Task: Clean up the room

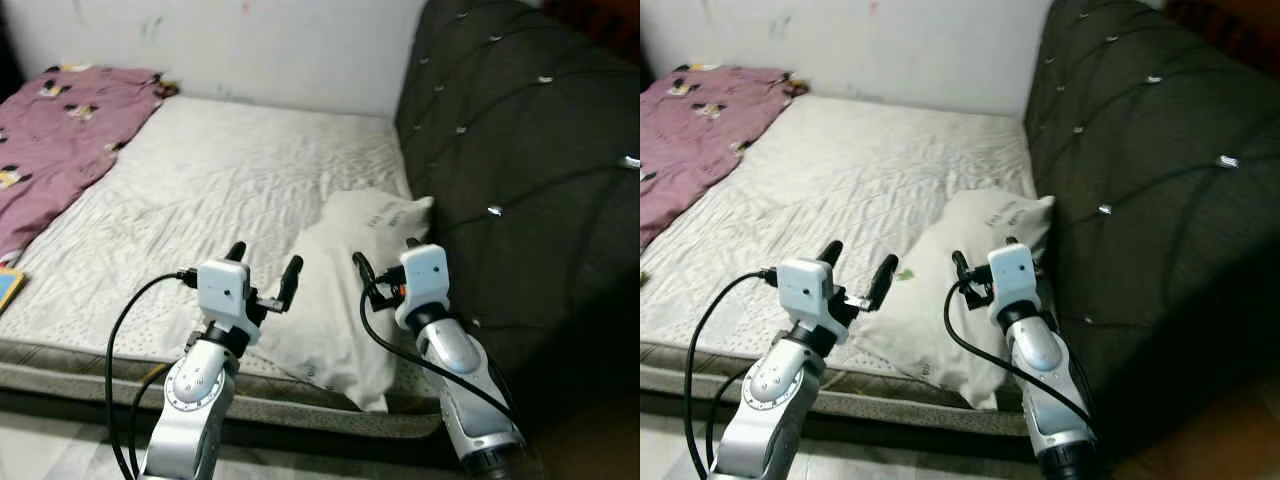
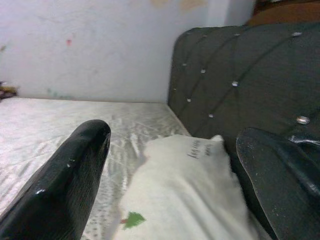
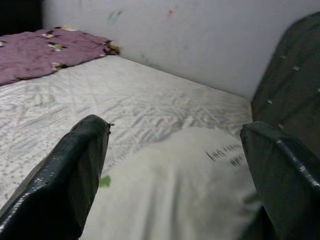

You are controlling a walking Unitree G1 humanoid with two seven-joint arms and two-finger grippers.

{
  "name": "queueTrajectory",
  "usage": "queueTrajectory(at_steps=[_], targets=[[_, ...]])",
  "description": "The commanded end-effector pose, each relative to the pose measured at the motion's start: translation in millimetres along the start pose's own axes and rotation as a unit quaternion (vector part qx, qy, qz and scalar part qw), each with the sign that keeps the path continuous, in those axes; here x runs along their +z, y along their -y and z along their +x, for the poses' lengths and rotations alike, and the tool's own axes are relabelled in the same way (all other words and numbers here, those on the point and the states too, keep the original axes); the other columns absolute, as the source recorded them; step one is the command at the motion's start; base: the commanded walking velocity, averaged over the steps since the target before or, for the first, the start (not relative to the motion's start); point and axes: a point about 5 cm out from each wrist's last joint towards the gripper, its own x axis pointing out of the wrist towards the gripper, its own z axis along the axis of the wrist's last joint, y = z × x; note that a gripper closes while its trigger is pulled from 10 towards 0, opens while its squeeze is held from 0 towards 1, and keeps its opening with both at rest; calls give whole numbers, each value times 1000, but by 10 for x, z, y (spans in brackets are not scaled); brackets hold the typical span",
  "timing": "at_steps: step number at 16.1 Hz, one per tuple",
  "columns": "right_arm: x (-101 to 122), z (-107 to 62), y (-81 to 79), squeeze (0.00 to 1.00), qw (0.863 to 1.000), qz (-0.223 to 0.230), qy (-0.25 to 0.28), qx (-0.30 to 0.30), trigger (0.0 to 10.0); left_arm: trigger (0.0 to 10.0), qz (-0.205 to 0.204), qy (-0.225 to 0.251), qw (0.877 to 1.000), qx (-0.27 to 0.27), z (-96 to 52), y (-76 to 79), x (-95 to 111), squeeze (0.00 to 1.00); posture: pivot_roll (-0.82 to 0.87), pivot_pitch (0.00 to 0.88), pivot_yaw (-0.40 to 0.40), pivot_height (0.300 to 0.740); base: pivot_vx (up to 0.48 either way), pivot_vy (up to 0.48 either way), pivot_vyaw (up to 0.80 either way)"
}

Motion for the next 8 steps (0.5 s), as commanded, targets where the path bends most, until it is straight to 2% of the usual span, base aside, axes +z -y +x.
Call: queueTrajectory(at_steps=[1,7,8], targets=[[27,30,1,0,1000,-4,5,4,10000,10000,0,6,1000,-8,28,11,23,0,-82,0,-46,740,480,0,0],[22,31,2,0,1000,-3,6,1,10000,10000,0,5,1000,-11,39,20,19,0,-86,0,-42,740,378,0,0],[19,28,3,0,1000,-3,6,1,10000,10000,-3,4,1000,-8,43,25,18,0,-86,0,-42,740,0,0,0]])
